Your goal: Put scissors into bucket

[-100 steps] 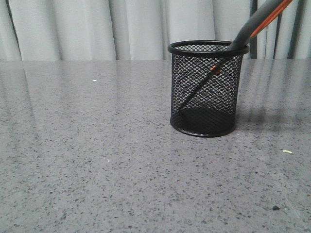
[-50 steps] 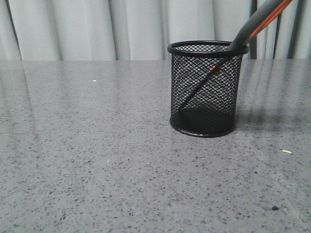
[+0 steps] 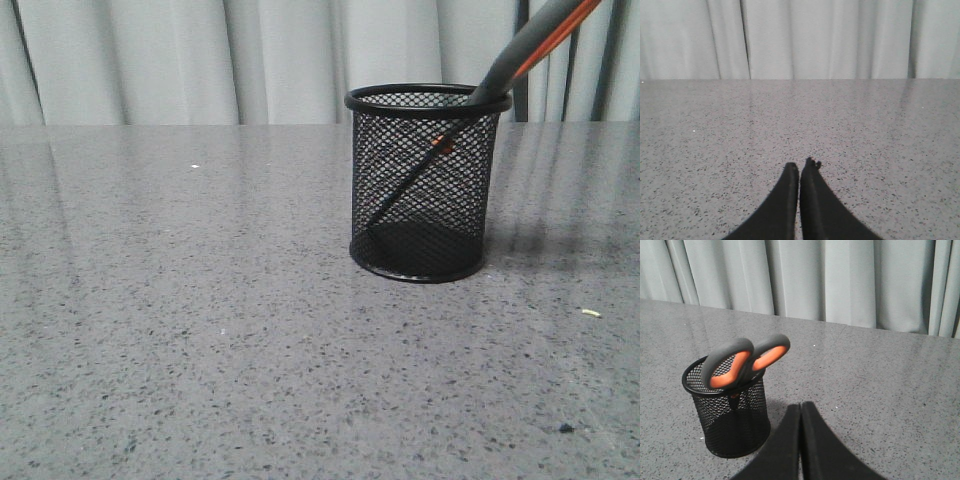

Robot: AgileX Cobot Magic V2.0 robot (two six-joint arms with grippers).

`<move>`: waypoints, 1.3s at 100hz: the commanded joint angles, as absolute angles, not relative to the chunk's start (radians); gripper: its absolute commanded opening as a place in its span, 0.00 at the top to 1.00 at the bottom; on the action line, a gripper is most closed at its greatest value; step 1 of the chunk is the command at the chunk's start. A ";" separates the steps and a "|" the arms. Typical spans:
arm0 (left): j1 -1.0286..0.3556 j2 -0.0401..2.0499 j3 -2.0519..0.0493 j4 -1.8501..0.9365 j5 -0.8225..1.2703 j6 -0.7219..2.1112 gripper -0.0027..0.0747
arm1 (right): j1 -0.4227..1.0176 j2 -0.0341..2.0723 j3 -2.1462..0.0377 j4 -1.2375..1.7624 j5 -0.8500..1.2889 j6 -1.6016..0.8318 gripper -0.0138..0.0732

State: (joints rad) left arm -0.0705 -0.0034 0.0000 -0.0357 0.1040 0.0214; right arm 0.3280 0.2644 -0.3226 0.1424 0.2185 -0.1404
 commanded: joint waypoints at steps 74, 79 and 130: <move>-0.067 -0.030 0.040 -0.034 0.035 0.010 0.99 | 0.133 0.101 -0.135 0.071 0.019 -0.144 0.93; -0.067 -0.030 0.040 -0.034 0.035 0.010 0.99 | 0.116 0.057 -0.090 0.071 0.013 -0.144 0.93; -0.067 -0.030 0.040 -0.034 0.035 0.010 0.99 | 0.096 -0.033 0.020 0.041 0.074 -0.142 0.93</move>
State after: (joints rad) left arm -0.0705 -0.0034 0.0000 -0.0340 0.1086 0.0214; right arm 0.1016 -0.0095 0.0148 0.0555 0.1474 -0.1404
